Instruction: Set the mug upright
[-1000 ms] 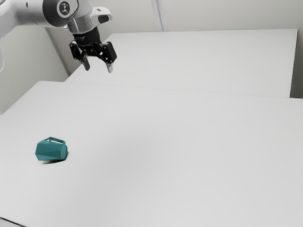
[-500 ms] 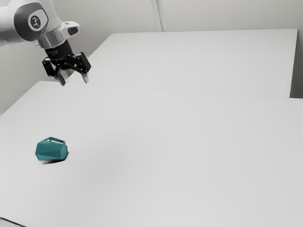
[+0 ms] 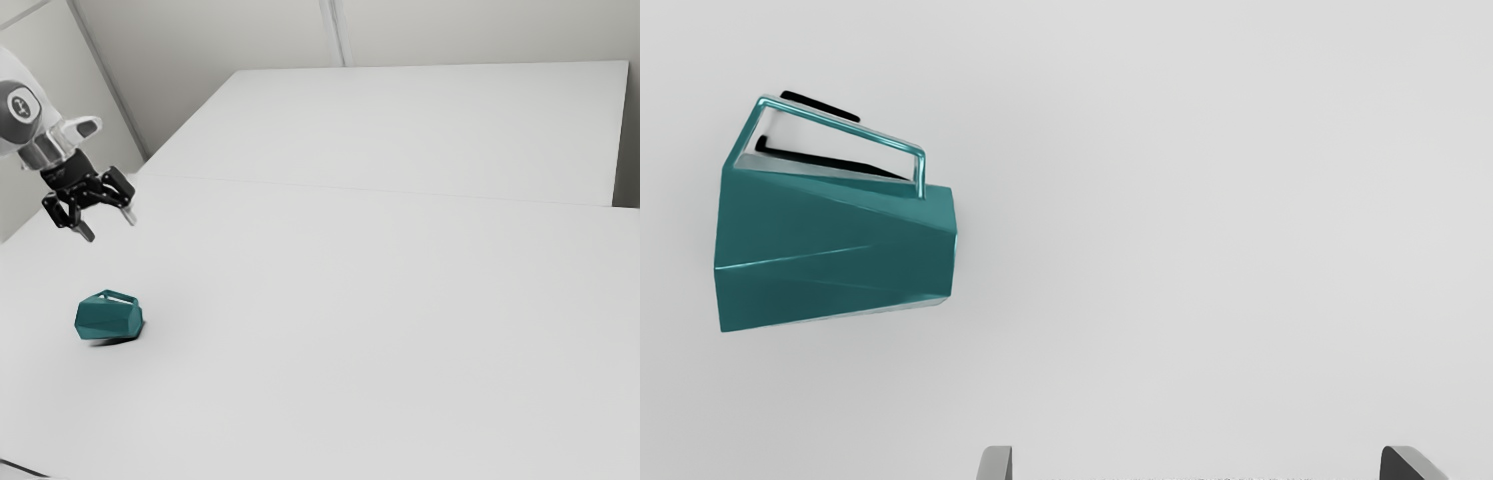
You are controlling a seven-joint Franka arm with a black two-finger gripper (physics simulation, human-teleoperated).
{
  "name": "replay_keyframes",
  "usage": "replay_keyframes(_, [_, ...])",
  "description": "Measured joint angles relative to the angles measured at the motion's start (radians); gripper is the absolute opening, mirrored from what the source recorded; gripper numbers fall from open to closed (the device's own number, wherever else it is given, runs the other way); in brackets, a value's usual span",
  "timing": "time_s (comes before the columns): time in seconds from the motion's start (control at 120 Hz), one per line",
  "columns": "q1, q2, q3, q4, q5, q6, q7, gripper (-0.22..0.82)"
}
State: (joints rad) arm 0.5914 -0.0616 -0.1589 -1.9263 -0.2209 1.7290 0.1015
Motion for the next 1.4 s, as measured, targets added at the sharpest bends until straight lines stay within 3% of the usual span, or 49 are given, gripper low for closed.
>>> replay_keyframes(0.358, [0.172, 0.009, 0.007, -0.113, -0.068, 0.069, 0.361, 0.6])
replay_keyframes(0.85, [0.299, 0.236, 0.007, -0.034, -0.13, 0.133, 0.718, 0.6])
replay_keyframes(1.117, [0.306, 0.35, 0.065, 0.054, -0.187, 0.089, 0.82, 0.6])
replay_keyframes(1.4, [0.313, 0.409, 0.115, 0.087, -0.254, -0.028, 0.887, 0.6])
